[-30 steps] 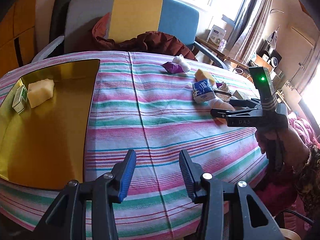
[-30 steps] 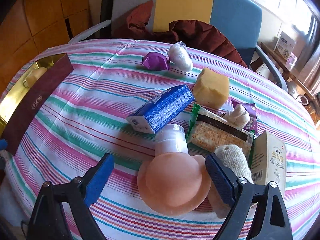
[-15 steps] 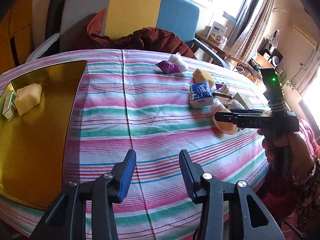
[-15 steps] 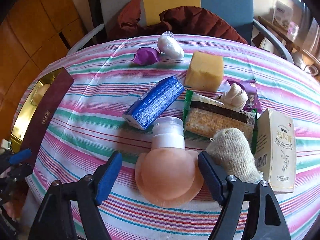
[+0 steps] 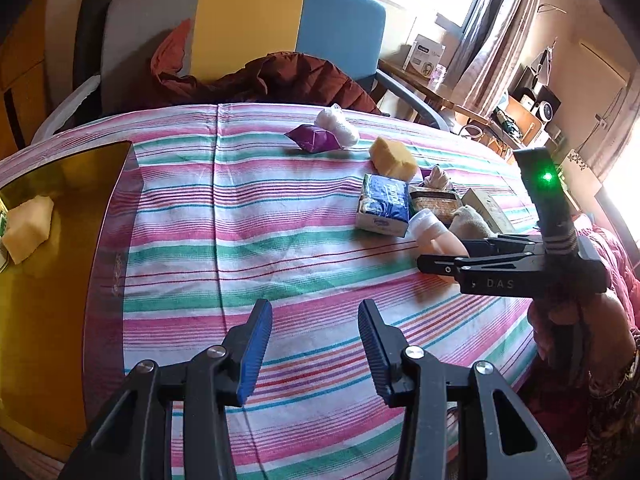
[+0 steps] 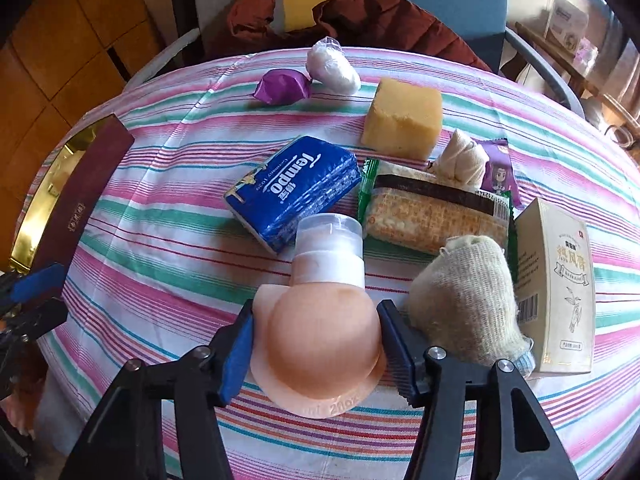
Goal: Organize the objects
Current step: 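Grasp the peach round object with the right tool while the left tool grasps the Tempo pack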
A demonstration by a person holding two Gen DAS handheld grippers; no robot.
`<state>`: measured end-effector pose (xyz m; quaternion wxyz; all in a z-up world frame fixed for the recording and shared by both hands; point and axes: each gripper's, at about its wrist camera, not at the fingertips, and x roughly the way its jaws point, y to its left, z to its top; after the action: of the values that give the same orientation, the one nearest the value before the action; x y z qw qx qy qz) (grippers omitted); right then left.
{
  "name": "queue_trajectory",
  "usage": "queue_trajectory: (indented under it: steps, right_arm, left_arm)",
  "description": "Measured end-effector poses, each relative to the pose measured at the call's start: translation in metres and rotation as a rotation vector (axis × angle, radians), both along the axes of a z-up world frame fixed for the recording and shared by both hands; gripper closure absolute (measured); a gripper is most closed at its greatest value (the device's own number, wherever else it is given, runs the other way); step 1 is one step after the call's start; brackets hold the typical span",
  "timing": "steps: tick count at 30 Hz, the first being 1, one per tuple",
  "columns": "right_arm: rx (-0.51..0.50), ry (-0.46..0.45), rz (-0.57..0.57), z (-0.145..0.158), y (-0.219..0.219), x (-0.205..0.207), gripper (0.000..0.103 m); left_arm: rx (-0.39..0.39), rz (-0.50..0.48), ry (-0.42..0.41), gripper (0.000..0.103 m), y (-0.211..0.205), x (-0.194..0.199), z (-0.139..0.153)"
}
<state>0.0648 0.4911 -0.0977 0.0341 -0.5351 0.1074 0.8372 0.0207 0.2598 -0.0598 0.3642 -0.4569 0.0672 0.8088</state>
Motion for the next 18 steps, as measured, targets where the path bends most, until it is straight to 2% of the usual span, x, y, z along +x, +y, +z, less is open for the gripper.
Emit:
queue_trajectory:
  steps: [4,10,12,14,18]
  right_arm:
    - [-0.061,-0.006,-0.053,0.002,0.012,0.007,0.046]
    - [0.015,-0.01,-0.085,0.008,0.019,0.008,0.046]
    - [0.019,-0.028,-0.081,0.005,0.018,0.006,0.046]
    - [0.012,-0.039,-0.079,0.002,0.018,0.006,0.046]
    - [-0.004,-0.042,-0.081,0.001,0.021,0.008,0.045]
  left_arm:
    - [-0.035,-0.015,0.016,0.058,0.022,-0.012,-0.002]
    - [-0.039,-0.078,0.046,0.056,0.069,-0.023,-0.001]
    - [-0.022,-0.11,0.037,0.039,0.088,-0.028,-0.003]
    - [-0.018,-0.13,0.003,0.031,0.108,-0.035,-0.009]
    - [-0.004,-0.154,-0.045,0.031,0.135,-0.049,-0.022]
